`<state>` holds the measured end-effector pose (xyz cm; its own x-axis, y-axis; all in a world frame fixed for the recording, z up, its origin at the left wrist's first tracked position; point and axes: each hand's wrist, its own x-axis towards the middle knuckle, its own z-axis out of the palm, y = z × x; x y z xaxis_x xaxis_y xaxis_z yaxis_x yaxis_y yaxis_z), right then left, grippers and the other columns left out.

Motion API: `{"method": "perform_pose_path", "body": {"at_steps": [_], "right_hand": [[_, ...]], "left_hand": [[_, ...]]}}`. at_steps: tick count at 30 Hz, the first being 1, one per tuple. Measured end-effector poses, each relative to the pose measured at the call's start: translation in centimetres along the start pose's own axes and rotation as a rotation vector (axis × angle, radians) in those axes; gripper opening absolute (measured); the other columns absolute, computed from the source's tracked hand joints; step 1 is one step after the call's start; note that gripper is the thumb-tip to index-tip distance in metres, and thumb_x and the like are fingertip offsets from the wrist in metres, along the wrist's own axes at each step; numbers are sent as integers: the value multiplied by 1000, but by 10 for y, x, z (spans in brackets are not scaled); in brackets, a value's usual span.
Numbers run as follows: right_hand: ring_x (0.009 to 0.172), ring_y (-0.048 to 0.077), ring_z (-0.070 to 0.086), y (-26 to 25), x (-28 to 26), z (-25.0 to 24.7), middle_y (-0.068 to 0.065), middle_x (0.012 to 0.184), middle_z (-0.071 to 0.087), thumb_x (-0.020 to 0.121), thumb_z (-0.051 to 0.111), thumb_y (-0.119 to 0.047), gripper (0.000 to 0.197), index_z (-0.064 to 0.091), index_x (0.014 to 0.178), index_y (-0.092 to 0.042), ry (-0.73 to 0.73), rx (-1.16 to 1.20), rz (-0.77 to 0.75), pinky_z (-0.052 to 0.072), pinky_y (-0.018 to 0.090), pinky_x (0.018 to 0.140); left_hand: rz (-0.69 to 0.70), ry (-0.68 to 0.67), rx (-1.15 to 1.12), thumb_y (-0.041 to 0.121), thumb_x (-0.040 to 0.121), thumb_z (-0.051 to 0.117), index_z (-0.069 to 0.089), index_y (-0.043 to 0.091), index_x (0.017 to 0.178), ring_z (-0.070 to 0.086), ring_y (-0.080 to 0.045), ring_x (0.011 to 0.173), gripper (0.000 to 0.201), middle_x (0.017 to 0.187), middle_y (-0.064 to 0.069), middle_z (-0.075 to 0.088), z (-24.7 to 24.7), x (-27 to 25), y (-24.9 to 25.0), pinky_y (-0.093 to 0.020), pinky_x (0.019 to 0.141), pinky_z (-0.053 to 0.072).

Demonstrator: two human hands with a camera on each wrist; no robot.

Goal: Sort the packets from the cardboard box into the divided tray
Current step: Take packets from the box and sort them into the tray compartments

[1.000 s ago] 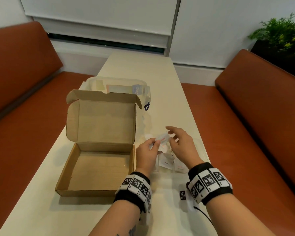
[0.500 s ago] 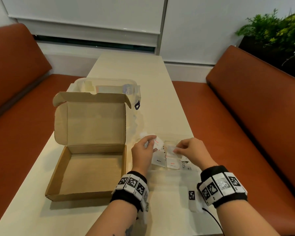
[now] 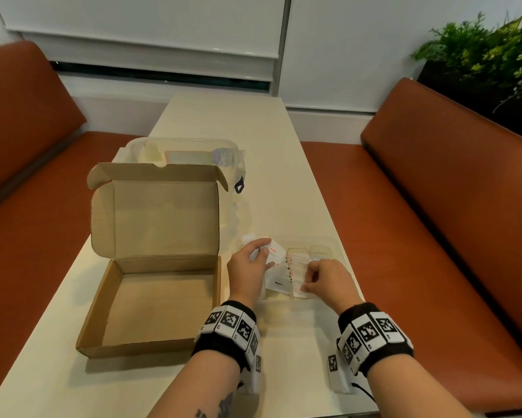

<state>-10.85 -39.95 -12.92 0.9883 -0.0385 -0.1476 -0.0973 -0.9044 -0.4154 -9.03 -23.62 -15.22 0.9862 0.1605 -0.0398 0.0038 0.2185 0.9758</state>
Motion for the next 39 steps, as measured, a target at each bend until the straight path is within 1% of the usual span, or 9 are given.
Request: {"method": "perform_pose_path", "body": {"at_steps": [5,14,17,19,22,28,32,35,39], "right_hand": [[72,17,46,-3,3,5,-2,75,54,69,74,-16,34,41,64,-22,21,-72,-44,29,24,54],[65,15,42,-3,6,6,-4,70,46,72,69,-12,36,36,62,-22,23,-30,-22,27,22,50],[72,17,52,-9,6,1,-2,76,58,84,60,-13,13,52,75,-18,169,157,-53,38,24,59],[75,16,56,-17,6,-4,0,81,64,91,56,-21,12,61,83,-13,257,341,-39,43,27,66],[68,12,57,-28,8,-8,3,76,65,86,67,-30,21,65,83,-9,156,553,2,48,28,66],[58,11,58,-30,8,-9,5,67,61,79,74,-8,12,65,83,-2,52,804,53,49,18,54],[59,10,54,-23,7,-14,0,67,63,82,73,-14,8,70,81,-7,86,701,44,45,16,56],[57,4,51,-9,7,-26,-2,72,66,83,72,-19,8,72,82,-11,86,428,19,41,11,54],[74,9,61,1,7,-31,0,89,71,86,68,-19,9,73,89,-13,-98,61,-44,51,19,73]], "left_hand": [[-9,-16,-7,-1,91,57,70,27,97,61,-24,106,31,120,-7,60,1,2,0,-21,68,58],[-23,-58,-17,-2,87,63,70,28,95,61,-27,108,32,116,-5,58,1,1,0,-26,67,59],[-29,-65,-10,-2,85,65,70,29,96,61,-26,107,33,116,-4,58,1,0,1,-27,67,60],[-30,-75,-11,-1,84,67,70,30,96,63,-25,103,33,116,-2,59,1,-1,1,-29,68,60],[-26,-91,-13,-1,82,69,69,30,96,64,-23,99,34,114,-1,59,1,-1,2,-34,71,60],[-39,-85,-14,0,84,67,68,30,100,63,-26,103,34,118,-4,57,1,-1,3,-38,74,60],[-22,-66,-10,-2,87,62,67,25,105,54,-23,114,33,122,-3,54,0,-2,3,-30,72,60],[-28,-48,-9,-3,88,61,66,22,107,52,-23,115,32,122,-3,52,-1,-2,3,-26,69,59],[-28,-50,-16,-3,88,61,66,19,109,50,-23,118,31,123,-3,52,0,-1,3,-24,68,59]]}}
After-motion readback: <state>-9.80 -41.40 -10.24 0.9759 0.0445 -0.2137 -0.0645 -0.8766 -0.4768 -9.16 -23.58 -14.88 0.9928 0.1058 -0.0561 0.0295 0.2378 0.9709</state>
